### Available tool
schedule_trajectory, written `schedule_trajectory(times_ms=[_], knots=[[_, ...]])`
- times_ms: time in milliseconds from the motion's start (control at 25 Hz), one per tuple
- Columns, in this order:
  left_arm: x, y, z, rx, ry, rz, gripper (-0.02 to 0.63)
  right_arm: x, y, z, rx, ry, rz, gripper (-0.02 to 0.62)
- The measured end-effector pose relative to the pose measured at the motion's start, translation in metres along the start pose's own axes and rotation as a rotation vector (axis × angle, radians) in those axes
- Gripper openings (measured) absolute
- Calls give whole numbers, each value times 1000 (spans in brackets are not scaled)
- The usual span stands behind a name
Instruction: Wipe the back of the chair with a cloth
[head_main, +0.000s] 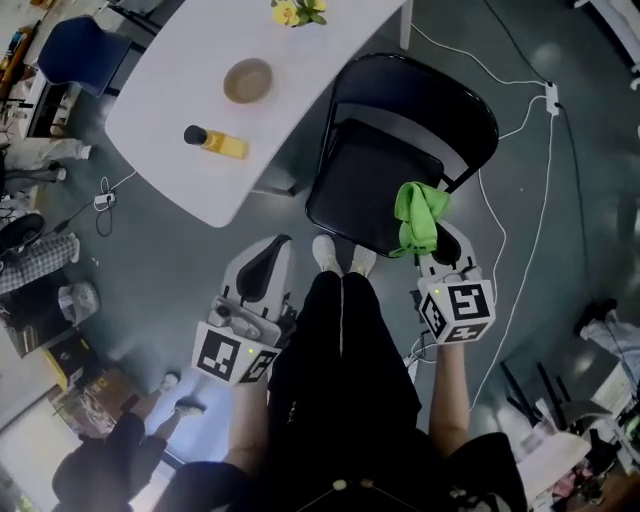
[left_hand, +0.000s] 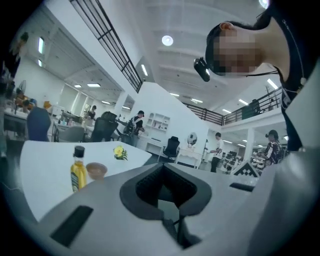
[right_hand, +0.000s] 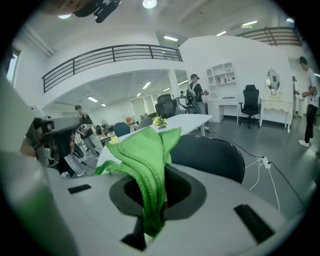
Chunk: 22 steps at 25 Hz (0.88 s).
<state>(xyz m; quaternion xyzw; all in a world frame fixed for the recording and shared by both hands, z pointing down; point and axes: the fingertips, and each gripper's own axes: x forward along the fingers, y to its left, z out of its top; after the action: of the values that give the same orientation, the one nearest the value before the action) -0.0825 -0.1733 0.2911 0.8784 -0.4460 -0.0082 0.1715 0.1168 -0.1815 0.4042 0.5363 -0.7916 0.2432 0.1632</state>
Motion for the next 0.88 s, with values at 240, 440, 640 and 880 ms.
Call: schedule_trajectory(times_ms=[240, 440, 640, 880], knots=[[-69, 28, 77, 186, -110, 155, 5, -61, 39, 67, -18, -178, 9, 44], [-148, 56, 146, 292, -232, 278, 5, -139, 49, 95, -19, -299, -101, 44], [-219, 59, 177, 325, -310, 184, 5, -222, 90, 97, 51, -443, -255, 44], [-259, 45, 168, 337, -294, 4, 5, -319, 153, 90, 81, -612, -406, 44]])
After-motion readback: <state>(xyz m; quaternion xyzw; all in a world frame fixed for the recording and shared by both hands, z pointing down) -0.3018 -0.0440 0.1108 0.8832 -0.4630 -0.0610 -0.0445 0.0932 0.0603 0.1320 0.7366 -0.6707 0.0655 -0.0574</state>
